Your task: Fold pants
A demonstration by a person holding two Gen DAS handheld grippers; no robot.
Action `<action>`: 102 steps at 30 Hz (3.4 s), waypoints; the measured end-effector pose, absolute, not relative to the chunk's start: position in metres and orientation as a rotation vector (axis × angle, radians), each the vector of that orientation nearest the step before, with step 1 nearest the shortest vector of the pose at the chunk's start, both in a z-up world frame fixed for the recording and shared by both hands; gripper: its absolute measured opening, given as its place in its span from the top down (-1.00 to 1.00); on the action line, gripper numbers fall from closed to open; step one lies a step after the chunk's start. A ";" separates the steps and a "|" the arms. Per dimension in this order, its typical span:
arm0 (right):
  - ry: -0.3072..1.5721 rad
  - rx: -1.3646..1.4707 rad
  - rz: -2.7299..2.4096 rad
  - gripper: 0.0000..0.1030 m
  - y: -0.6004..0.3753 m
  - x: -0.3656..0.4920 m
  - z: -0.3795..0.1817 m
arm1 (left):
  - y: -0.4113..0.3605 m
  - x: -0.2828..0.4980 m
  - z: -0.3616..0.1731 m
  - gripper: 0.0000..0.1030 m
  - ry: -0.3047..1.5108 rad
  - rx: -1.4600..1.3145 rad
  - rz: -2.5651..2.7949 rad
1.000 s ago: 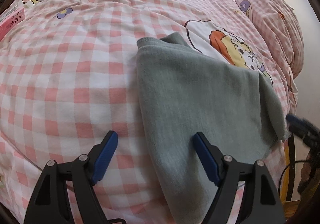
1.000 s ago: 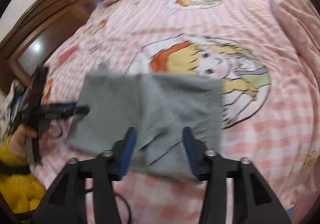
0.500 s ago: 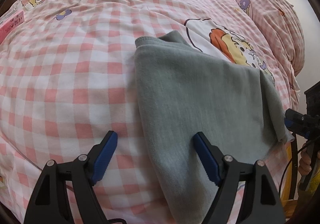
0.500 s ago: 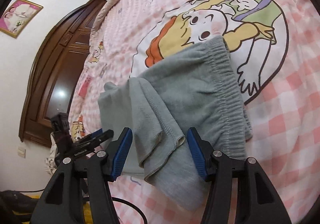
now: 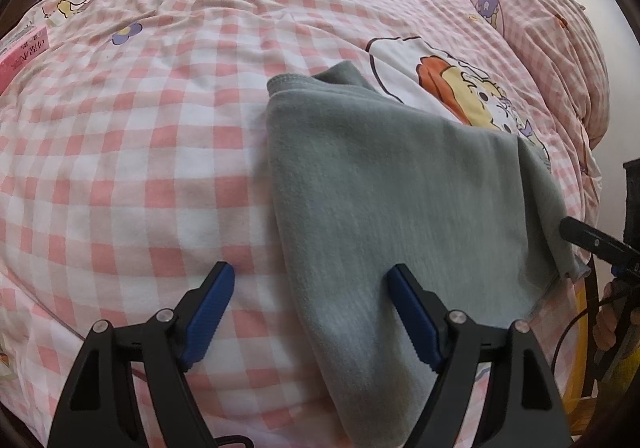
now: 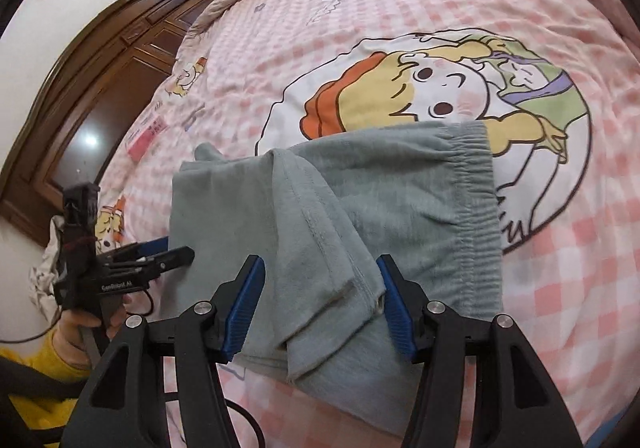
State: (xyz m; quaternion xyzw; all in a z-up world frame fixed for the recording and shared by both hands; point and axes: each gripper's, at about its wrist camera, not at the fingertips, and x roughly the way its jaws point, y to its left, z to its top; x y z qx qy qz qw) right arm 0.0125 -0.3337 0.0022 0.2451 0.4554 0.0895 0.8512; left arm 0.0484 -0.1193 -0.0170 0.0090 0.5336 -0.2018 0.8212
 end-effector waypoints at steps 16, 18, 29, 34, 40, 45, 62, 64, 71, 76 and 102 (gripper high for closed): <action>0.826 0.567 0.206 0.35 -0.339 -0.003 0.016 | -0.121 0.050 -0.017 -0.61 1.144 0.031 -0.422; 0.822 0.520 0.212 0.49 -0.334 -0.001 0.020 | -0.121 0.051 -0.018 -0.61 1.145 0.033 -0.420; 0.866 0.159 0.021 0.87 -0.346 0.027 0.060 | -0.124 0.050 -0.018 -0.61 1.140 0.054 -0.419; 0.984 0.023 -0.014 0.87 -0.343 0.072 0.026 | -0.127 0.048 -0.019 -0.62 1.130 0.083 -0.420; 1.016 0.048 -0.072 0.75 -0.346 0.081 0.013 | -0.119 0.048 0.006 -0.55 1.073 0.003 -0.487; 0.928 0.096 -0.156 0.55 -0.354 0.050 0.046 | -0.126 0.060 0.034 0.09 0.981 -0.057 -0.590; 1.016 0.143 -0.112 0.62 -0.336 0.083 -0.003 | -0.144 0.124 -0.013 0.64 1.054 -0.114 -0.583; 1.020 0.160 -0.117 0.62 -0.336 0.076 0.004 | -0.143 0.119 -0.009 0.62 1.064 -0.124 -0.587; 1.032 0.172 -0.142 0.62 -0.333 0.026 0.022 | -0.133 0.074 0.010 -0.19 1.071 -0.084 -0.581; 1.060 0.239 -0.138 0.62 -0.338 -0.003 -0.003 | -0.129 0.037 -0.004 -0.30 1.111 0.009 -0.538; 0.937 0.255 -0.175 0.12 -0.283 -0.056 0.024 | -0.087 -0.016 -0.025 -0.47 1.176 -0.051 -0.455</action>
